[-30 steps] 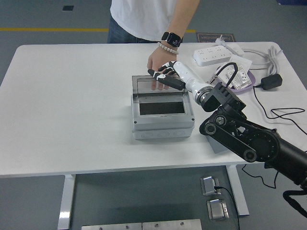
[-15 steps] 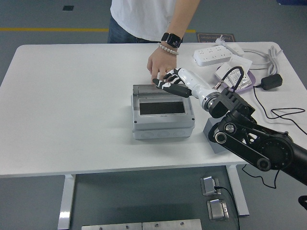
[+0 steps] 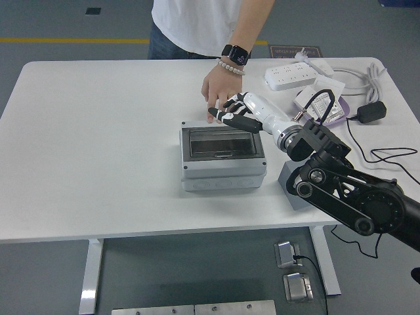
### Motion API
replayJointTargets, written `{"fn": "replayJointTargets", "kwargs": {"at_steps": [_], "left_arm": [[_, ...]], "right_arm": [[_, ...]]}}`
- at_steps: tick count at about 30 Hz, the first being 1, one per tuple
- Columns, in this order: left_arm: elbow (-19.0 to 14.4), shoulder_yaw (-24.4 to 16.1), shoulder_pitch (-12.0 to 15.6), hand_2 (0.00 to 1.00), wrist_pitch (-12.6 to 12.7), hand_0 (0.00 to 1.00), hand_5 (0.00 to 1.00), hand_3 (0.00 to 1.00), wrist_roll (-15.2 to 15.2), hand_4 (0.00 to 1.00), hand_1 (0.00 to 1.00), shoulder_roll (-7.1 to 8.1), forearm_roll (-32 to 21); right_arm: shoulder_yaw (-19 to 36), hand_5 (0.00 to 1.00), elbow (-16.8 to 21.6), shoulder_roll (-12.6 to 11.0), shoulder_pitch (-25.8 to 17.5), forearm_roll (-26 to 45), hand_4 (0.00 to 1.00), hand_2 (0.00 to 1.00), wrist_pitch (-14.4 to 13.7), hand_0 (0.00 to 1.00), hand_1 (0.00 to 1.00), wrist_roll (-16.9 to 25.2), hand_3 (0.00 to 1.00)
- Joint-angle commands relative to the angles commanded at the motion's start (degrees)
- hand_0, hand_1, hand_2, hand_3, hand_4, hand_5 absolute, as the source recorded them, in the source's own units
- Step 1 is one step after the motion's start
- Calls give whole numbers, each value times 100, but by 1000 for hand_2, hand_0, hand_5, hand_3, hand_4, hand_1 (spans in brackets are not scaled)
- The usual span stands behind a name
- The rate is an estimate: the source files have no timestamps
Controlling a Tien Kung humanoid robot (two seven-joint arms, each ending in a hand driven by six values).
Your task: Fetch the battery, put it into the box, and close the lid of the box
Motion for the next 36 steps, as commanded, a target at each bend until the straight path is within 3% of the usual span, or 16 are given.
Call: {"fn": "replayJointTargets", "kwargs": {"at_steps": [6, 15, 16, 25, 29, 36], "left_arm": [[0, 2, 0, 519, -3, 379, 2, 504, 0, 2, 585, -13, -4], [0, -50, 25, 518, 7, 379, 2, 503, 4, 2, 584, -41, 43], [0, -54, 28, 518, 10, 378, 2, 502, 3, 2, 583, -42, 44], [0, -70, 63, 518, 26, 378, 2, 503, -9, 2, 583, -58, 43], [0, -57, 68, 518, 32, 378, 2, 503, -21, 2, 583, -62, 27], [0, -57, 69, 518, 37, 378, 2, 503, -30, 2, 585, -70, 25]], "right_arm": [[470, 985, 140, -49, -237, -243, 879, 694, 128, 725, 659, -84, 716], [1636, 989, 333, -138, -943, -398, 876, 686, -91, 711, 646, 508, 713], [1778, 985, 349, -147, -1022, -373, 877, 652, -174, 600, 607, 625, 694], [2953, 974, 352, -147, -1658, 642, 876, 634, -1133, 559, 591, 1961, 676], [3354, 967, 194, -102, -1825, 1358, 875, 625, -1316, 553, 574, 2687, 664], [3501, 959, -183, 26, -1978, 2644, 879, 615, -1419, 563, 582, 3869, 648]]}}
